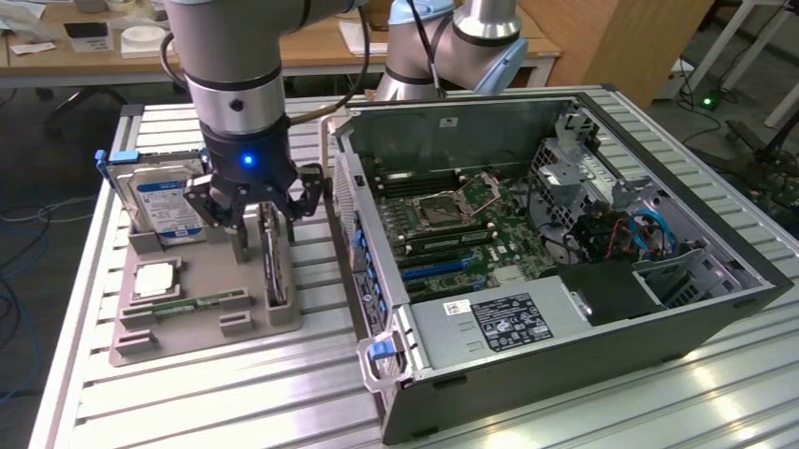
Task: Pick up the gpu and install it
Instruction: 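Pick up the gpu and move the gpu toward the slot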
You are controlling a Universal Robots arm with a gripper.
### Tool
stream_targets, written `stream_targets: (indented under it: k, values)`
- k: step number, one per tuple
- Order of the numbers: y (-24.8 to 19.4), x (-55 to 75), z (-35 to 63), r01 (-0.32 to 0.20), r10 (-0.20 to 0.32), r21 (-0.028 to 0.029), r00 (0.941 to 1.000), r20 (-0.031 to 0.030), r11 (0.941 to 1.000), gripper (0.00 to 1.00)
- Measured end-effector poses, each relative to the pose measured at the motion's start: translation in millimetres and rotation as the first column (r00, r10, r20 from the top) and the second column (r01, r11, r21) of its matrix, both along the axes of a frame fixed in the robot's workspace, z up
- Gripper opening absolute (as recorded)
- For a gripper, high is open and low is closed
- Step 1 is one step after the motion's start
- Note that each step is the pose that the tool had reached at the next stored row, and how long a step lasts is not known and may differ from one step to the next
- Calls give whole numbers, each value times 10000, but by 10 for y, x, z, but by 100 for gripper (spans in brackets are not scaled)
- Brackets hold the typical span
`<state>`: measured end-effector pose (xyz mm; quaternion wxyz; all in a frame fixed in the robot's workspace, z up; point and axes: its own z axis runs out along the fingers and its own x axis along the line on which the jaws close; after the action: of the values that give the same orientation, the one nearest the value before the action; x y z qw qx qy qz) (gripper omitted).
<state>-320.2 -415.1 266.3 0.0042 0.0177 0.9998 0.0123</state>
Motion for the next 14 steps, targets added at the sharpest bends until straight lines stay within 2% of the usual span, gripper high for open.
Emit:
stream_targets:
  k: [14]
  values:
    - [0, 1, -85, 0, 0, -10, 10000, -2, 10000, 59]
